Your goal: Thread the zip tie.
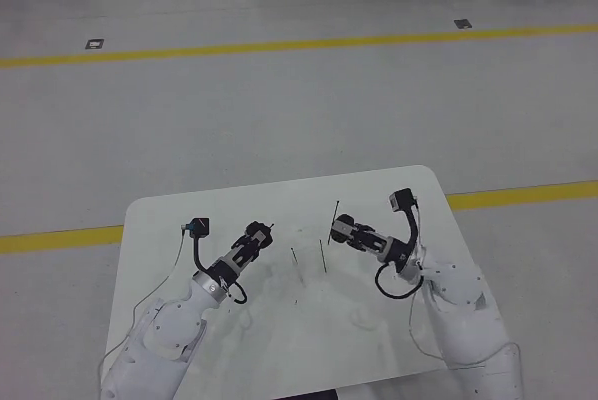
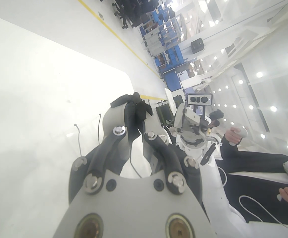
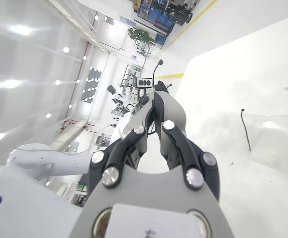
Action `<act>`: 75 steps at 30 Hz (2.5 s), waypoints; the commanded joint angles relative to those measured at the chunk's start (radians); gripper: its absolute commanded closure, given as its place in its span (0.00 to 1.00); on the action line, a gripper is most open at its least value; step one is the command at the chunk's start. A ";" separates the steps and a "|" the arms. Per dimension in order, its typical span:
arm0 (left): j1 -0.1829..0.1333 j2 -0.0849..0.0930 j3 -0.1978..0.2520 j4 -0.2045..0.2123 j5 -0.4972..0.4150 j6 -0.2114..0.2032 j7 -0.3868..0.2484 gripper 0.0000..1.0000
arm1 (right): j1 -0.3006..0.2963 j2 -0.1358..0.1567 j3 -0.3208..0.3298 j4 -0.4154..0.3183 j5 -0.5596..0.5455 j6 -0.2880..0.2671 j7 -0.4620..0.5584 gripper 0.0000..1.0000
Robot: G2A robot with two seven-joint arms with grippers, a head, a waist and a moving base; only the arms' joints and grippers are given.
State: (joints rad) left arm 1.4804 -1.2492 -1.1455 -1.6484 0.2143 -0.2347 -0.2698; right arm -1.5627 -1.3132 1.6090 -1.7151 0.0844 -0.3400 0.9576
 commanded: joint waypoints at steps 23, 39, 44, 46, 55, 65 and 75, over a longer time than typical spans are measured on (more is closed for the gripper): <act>0.000 0.000 0.000 0.000 0.000 0.000 0.000 1.00 | 0.008 -0.014 0.024 -0.014 0.084 0.000 0.041 1.00; 0.012 -0.004 0.047 -0.006 -0.138 0.064 -0.024 1.00 | -0.020 -0.018 -0.061 -0.092 -0.116 0.000 -0.223 1.00; 0.016 -0.004 0.053 -0.024 -0.148 0.086 -0.012 1.00 | -0.017 -0.012 -0.118 -0.086 -0.199 0.000 -0.301 1.00; 0.018 -0.002 0.049 -0.033 -0.147 0.090 -0.003 1.00 | -0.015 -0.007 -0.143 -0.082 -0.235 0.000 -0.337 1.00; 0.023 0.004 0.034 -0.038 -0.134 0.064 0.006 1.00 | 0.004 0.018 -0.215 -0.060 -0.280 0.000 -0.423 1.00; 0.023 0.004 0.034 -0.038 -0.134 0.064 0.006 1.00 | 0.004 0.018 -0.215 -0.060 -0.280 0.000 -0.423 1.00; 0.058 0.011 0.026 -0.075 -0.159 0.092 0.002 1.00 | 0.012 0.023 -0.282 -0.036 -0.442 0.000 -0.607 1.00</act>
State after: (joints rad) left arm 1.5325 -1.2395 -1.1173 -1.7171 0.0578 -0.1469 -0.2657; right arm -1.5537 -1.2915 1.3358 -1.7527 -0.3555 -0.3400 0.3617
